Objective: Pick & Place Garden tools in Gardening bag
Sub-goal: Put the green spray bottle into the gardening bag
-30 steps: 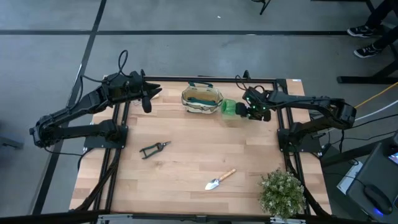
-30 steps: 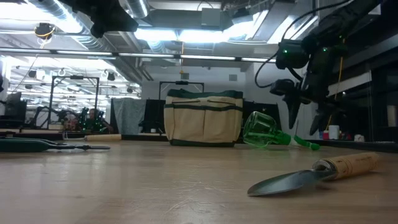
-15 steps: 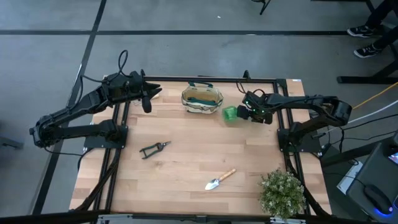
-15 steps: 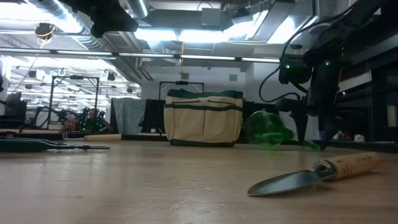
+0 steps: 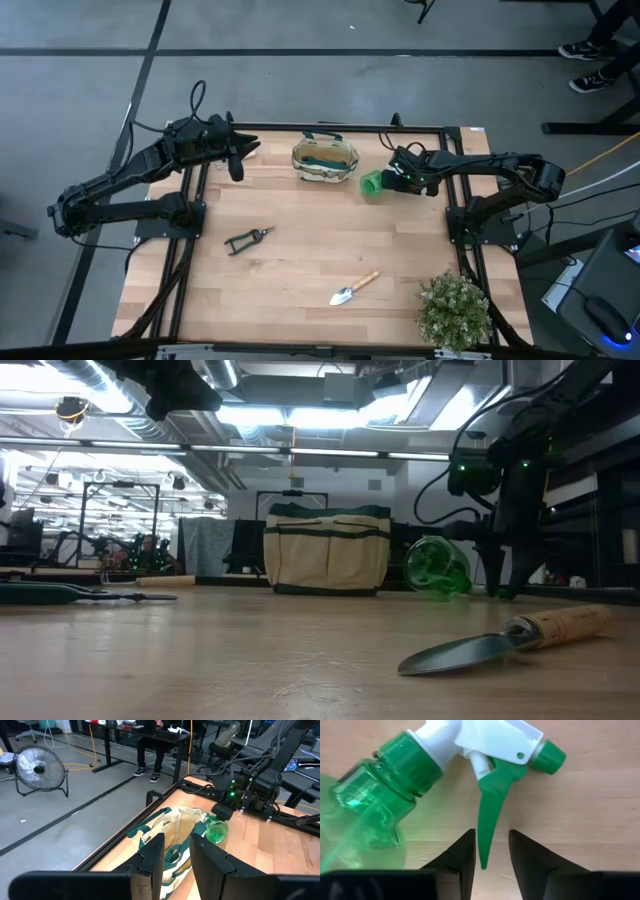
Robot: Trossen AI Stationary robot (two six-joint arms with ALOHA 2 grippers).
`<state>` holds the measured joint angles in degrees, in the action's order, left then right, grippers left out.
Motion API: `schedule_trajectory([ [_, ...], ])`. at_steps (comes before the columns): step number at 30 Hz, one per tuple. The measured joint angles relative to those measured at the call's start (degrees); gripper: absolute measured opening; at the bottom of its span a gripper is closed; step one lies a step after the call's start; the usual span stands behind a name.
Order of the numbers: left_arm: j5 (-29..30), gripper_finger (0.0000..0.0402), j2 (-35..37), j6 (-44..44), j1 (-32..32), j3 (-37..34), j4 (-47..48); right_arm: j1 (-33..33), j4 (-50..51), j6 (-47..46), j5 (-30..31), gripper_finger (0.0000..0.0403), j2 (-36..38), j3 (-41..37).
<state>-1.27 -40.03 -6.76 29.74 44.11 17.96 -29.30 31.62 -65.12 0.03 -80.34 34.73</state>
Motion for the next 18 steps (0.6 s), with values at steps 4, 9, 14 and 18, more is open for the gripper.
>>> schedule_trajectory([
  [4, -0.01, 0.0086, 0.00, 0.00, 0.00, 0.01, 0.00, -0.02, -0.23, 0.02, 1.10, 0.0113, 0.00, 0.06],
  [9, 0.01, 0.0086, 0.00, 0.00, 0.00, 0.01, 0.00, -0.02, -0.20, 0.05, 3.73, 0.0108, 0.00, 0.08],
  [14, 0.01, 0.0086, 0.01, 0.01, 0.00, 0.00, 0.00, -0.02, -0.31, 0.10, 5.34, 0.0078, 0.00, 0.10],
  [18, 0.00, 0.0086, 0.00, 0.00, 0.00, 0.00, 0.00, -0.02, -0.38, 0.97, 6.40, 0.0055, 0.00, 0.11],
])
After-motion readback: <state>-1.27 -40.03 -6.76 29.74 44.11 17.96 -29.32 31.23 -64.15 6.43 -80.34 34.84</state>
